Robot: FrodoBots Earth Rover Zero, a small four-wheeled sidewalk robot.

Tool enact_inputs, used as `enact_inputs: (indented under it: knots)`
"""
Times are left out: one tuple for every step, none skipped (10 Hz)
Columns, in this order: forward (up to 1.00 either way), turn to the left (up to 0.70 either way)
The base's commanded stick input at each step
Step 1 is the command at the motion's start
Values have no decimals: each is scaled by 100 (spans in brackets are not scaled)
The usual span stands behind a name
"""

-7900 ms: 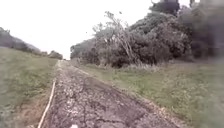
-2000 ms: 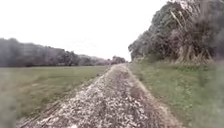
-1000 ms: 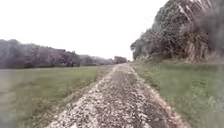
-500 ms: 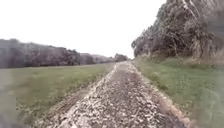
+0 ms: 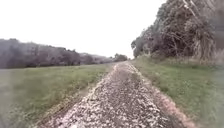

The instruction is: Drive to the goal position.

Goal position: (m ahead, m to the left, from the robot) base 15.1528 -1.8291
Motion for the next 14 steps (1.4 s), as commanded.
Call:
enact_inputs:
  knots:
    - [85,-34]
    - [85,-34]
    - [85,-34]
    - [85,-32]
    - [85,0]
    - [84,0]
    - [82,0]
    - [81,0]
    - [80,0]
    - [79,0]
    - [79,0]
    - [79,0]
    - [79,0]
    - [78,0]
